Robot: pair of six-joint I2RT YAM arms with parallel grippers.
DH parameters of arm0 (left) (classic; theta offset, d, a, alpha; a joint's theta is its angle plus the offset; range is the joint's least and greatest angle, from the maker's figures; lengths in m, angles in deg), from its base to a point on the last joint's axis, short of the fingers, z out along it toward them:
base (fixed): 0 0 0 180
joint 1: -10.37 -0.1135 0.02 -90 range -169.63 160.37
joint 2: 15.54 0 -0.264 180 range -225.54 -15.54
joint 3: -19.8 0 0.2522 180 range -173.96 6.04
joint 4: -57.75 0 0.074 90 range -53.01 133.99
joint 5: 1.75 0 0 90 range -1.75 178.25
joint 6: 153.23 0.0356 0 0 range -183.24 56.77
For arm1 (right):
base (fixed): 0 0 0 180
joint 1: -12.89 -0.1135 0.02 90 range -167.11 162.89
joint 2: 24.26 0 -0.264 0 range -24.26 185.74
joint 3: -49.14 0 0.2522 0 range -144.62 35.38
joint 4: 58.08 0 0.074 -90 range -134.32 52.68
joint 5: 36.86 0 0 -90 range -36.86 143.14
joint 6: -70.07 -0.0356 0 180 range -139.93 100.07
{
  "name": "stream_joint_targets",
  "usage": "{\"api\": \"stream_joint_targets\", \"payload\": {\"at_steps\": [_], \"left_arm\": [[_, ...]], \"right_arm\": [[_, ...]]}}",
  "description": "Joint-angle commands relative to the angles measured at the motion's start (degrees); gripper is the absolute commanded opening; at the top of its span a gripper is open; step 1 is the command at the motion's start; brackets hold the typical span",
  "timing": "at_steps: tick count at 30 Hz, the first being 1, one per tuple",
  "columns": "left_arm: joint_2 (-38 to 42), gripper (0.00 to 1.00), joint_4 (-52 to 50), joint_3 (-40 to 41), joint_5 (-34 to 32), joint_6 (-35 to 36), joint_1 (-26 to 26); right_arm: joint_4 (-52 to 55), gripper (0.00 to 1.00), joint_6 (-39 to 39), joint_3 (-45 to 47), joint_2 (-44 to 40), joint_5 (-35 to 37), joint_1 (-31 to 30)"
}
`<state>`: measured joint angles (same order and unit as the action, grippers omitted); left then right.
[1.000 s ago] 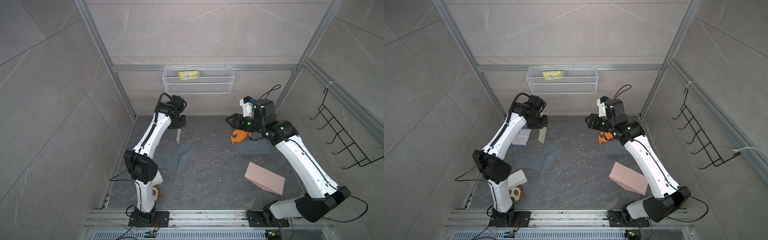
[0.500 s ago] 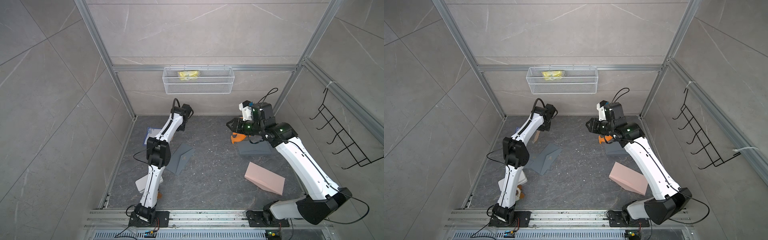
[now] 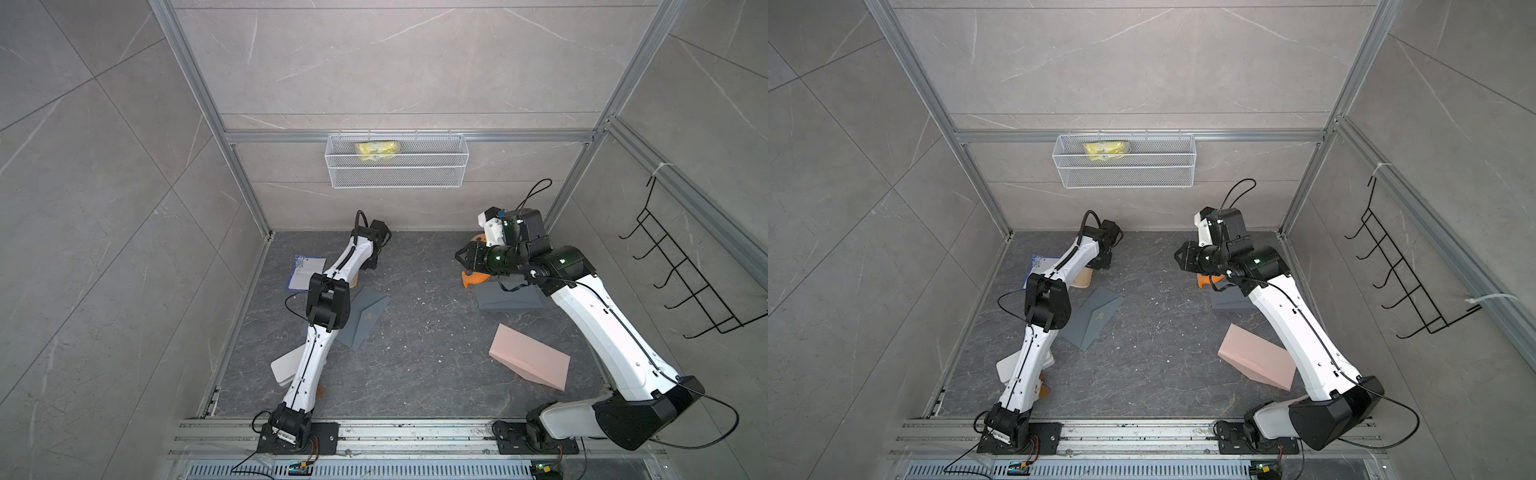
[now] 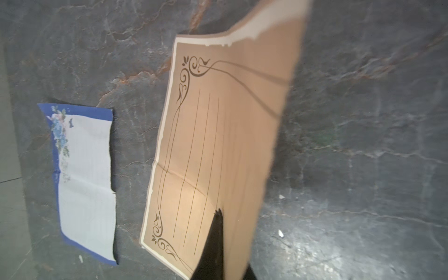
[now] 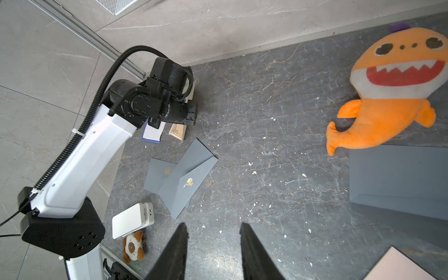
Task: Take the letter paper out of the envelope
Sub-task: Place the letter paper at the center of the board.
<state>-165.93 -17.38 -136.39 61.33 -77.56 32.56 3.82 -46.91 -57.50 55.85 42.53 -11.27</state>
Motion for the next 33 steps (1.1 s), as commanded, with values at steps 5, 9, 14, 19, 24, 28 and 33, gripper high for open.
{"api": "stream_joint_targets", "payload": {"at_steps": [5,9,14,19,24,28,33], "left_arm": [[-2.31,0.00,3.06,-3.92,8.86,-4.81,-2.35],[-2.99,0.00,2.59,-4.38,11.82,-7.43,-3.67],[-3.69,0.00,2.68,-4.61,16.23,-11.19,-5.39],[-3.83,0.00,3.52,-4.63,19.40,-14.17,-6.36],[-3.94,0.04,5.38,-4.61,22.58,-16.40,-6.91],[-4.04,0.17,6.41,-4.61,23.94,-17.25,-7.41],[-3.70,0.31,6.34,-4.52,24.85,-17.77,-7.59]], "right_arm": [[1.43,0.38,0.27,2.00,-2.11,1.45,-0.28],[1.73,0.38,0.19,2.35,-2.25,1.78,-0.29],[1.26,0.38,-0.34,2.71,-1.95,1.64,-0.32],[1.06,0.38,-0.61,2.53,-1.38,1.38,-0.34],[0.79,0.38,-0.94,2.72,-1.32,1.23,-0.28],[0.76,0.38,-1.19,3.08,-1.40,1.48,-0.37],[0.20,0.39,-1.91,3.66,-1.16,1.83,-0.28]]}}
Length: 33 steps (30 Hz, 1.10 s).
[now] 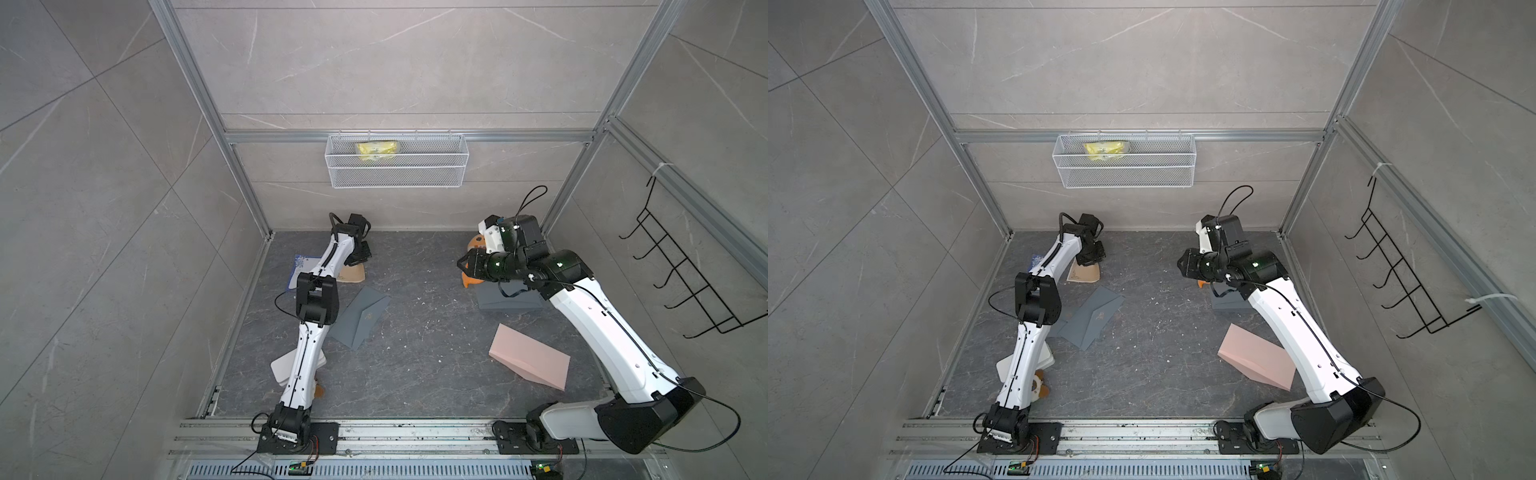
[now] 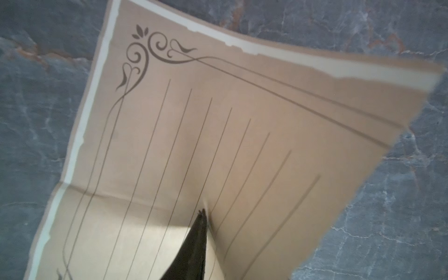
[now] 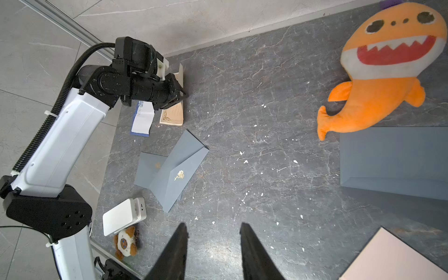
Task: Take the letter paper out of the envelope
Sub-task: Place the letter paper at the center of the board.
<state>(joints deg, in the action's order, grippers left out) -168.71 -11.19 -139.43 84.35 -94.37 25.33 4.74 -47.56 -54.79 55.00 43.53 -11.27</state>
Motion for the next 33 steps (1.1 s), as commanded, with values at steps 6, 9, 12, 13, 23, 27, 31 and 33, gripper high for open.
{"api": "stream_joint_targets", "payload": {"at_steps": [6,9,12,13,23,27,31,33], "left_arm": [[0.46,0.45,0.42,-1.54,4.65,-1.69,-0.45],[1.57,0.50,-0.51,-1.31,4.45,-1.58,-0.46],[3.19,0.58,-0.82,-0.41,4.06,-0.82,-0.41],[3.80,0.60,-0.78,0.06,4.13,-0.48,-0.42],[13.46,0.86,2.19,6.82,4.76,1.75,-0.43],[18.46,0.86,3.26,10.99,6.21,3.61,-0.39],[26.72,0.84,6.36,21.09,9.71,7.34,-0.29],[31.02,0.80,7.97,27.13,13.62,10.27,-0.34]], "right_arm": [[-1.74,0.39,-2.33,2.31,-0.06,1.58,-0.35],[-2.25,0.40,-3.24,3.24,-0.08,2.65,-0.27],[-3.32,0.40,-4.24,4.87,-0.47,3.35,-0.27],[-3.74,0.41,-4.58,5.46,-0.62,3.41,-0.33],[-5.49,0.43,-7.25,8.43,-2.12,5.62,-0.38],[-5.58,0.45,-8.29,9.09,-2.94,6.26,-0.53],[-7.32,0.47,-8.92,10.73,-3.67,5.27,-1.07],[-8.60,0.47,-8.87,11.90,-3.93,4.38,-1.48]]}}
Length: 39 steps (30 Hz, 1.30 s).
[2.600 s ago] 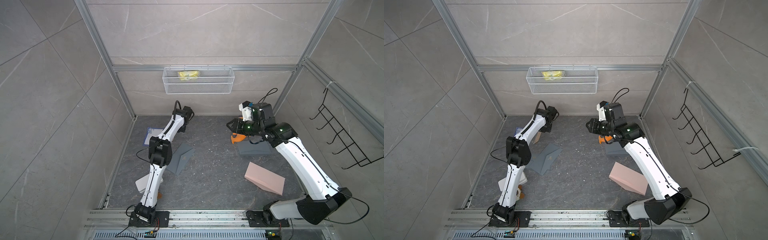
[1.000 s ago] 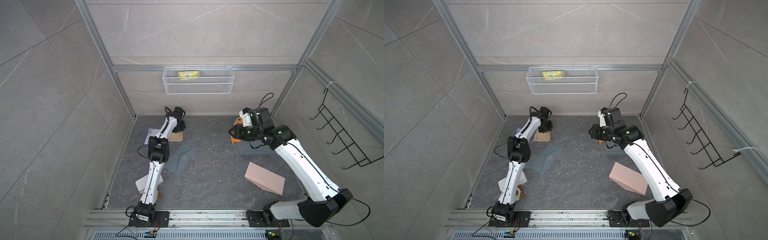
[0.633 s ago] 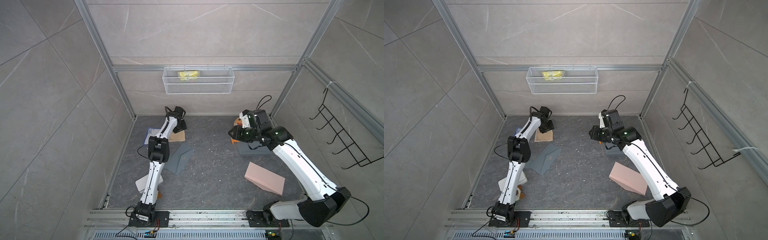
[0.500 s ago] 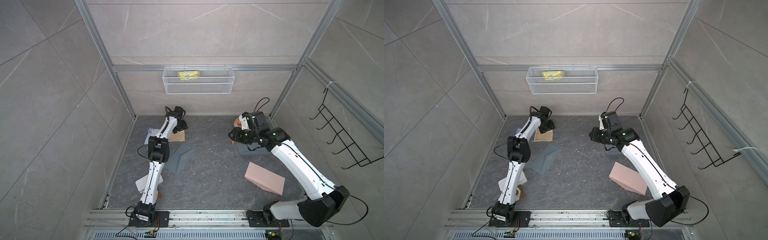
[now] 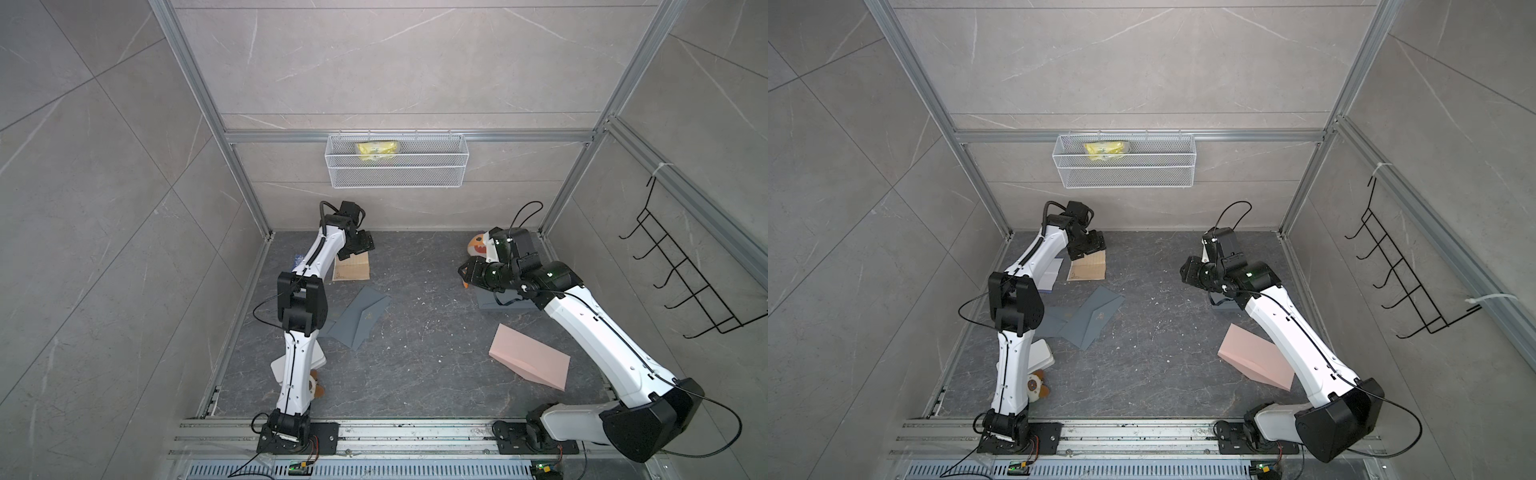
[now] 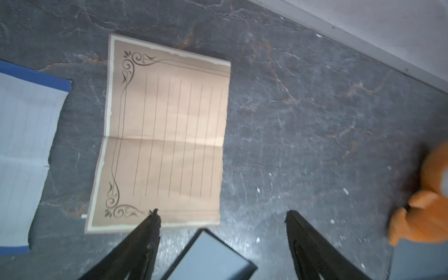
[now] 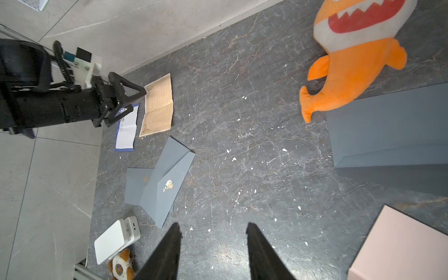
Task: Take the letter paper out of the envelope
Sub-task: Place the letter paper at the center of the board, then pick up the envelope from the envelope.
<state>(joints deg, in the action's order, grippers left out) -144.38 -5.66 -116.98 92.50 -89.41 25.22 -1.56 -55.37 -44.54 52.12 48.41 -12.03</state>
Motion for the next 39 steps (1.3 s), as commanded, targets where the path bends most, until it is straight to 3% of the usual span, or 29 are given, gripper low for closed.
{"api": "stream_joint_targets", "payload": {"at_steps": [1,5,11,17,24,29,39], "left_arm": [[8.93,0.78,3.15,8.02,7.64,7.01,-0.23],[17.56,0.71,3.88,20.23,16.69,12.04,-0.22],[27.51,0.68,2.27,36.97,24.48,15.65,-0.17],[32.93,0.69,3.56,47.87,24.53,17.19,-0.17],[31.08,0.69,7.44,53.16,24.27,18.04,-0.16],[28.80,0.69,9.00,54.62,20.73,19.63,-0.09],[23.54,0.62,13.57,54.66,23.45,18.41,0.86]], "right_arm": [[-3.14,0.47,-0.98,2.52,-1.21,-1.23,-0.97],[-6.84,0.46,-0.82,6.55,-1.95,-4.00,-1.98],[-18.15,0.46,-0.72,16.65,-4.97,-9.77,-4.59],[-35.77,0.47,-2.34,31.09,-7.51,-15.29,-8.59],[-53.14,0.54,-7.39,45.38,-11.89,-10.50,-14.89],[-53.56,0.68,-9.58,49.04,-13.46,-7.09,-17.58],[-53.55,0.75,-13.39,51.74,-15.05,-6.69,-18.24]]}}
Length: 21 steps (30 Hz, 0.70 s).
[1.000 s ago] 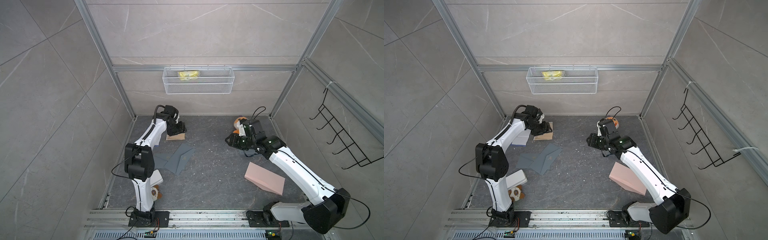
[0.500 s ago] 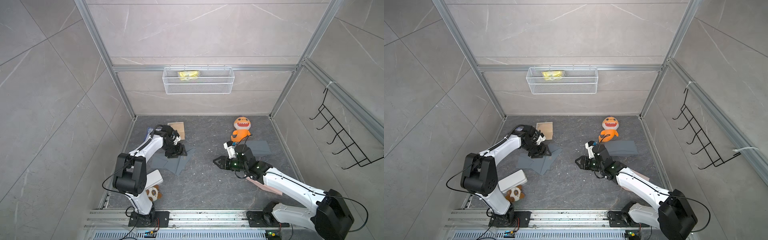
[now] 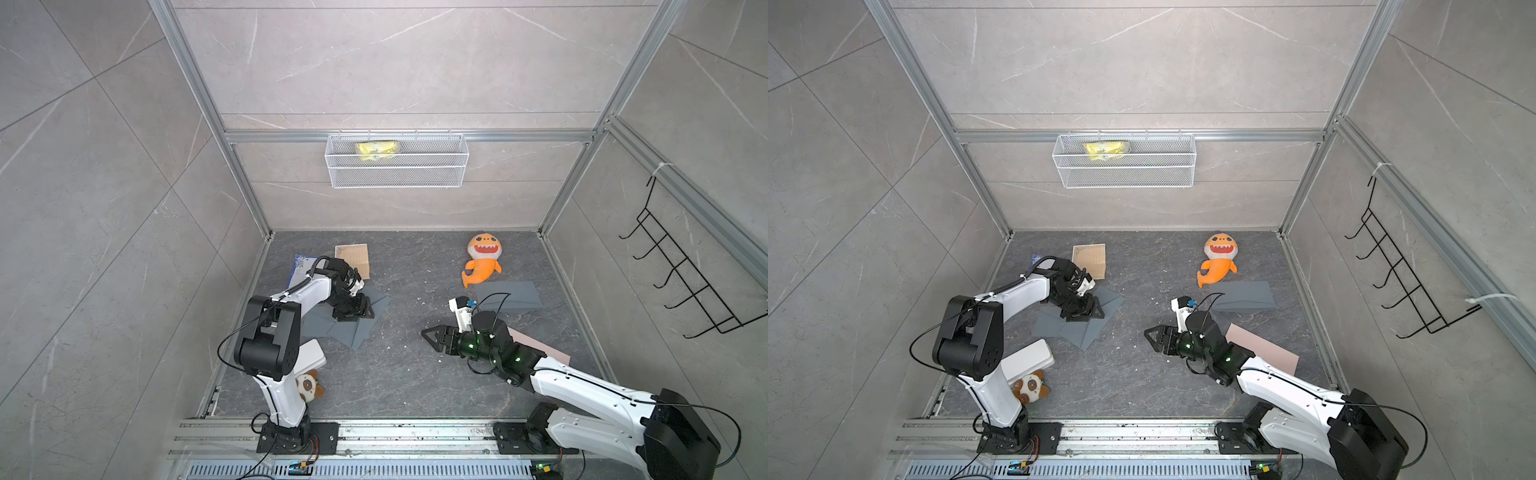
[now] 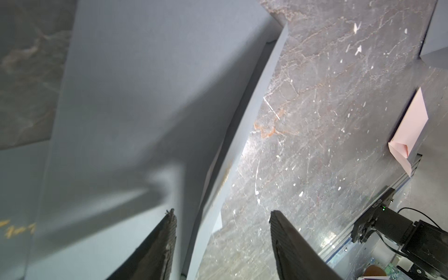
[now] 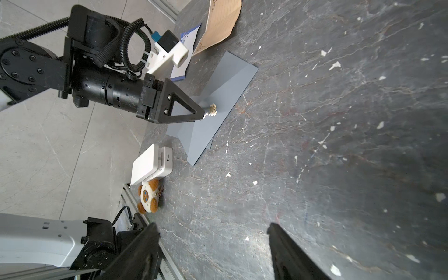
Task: Take the letter paper out of the envelope
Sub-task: Pick up the envelope from the envelope.
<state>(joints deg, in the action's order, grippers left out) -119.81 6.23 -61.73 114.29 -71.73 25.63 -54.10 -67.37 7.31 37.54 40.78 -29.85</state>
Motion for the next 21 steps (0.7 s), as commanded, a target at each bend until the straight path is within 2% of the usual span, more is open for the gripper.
{"api": "stream_joint_targets", "payload": {"at_steps": [1,4,10,14,18,21], "left_arm": [[-1.43,0.60,1.92,-0.65,1.93,0.53,0.55],[-1.54,0.52,2.31,-0.66,2.48,-0.05,1.08],[-0.34,0.28,4.57,0.83,3.38,-5.31,1.27],[1.48,0.03,6.40,1.34,4.55,-11.21,1.50],[3.81,0.00,6.67,0.42,3.45,-17.37,2.20],[5.96,0.00,6.29,-1.12,2.13,-22.80,3.16]], "right_arm": [[-0.51,0.77,-1.51,-0.52,-0.04,0.93,-0.41],[1.20,0.82,-1.64,-1.59,0.92,1.13,-0.50],[3.76,0.89,-0.76,-2.93,1.30,2.51,-0.59],[3.38,0.88,-0.10,-3.21,1.83,2.86,-0.59],[0.40,0.85,1.05,-1.43,0.04,5.03,-0.68],[-7.88,0.84,2.06,3.03,-3.17,7.38,-0.76]]}}
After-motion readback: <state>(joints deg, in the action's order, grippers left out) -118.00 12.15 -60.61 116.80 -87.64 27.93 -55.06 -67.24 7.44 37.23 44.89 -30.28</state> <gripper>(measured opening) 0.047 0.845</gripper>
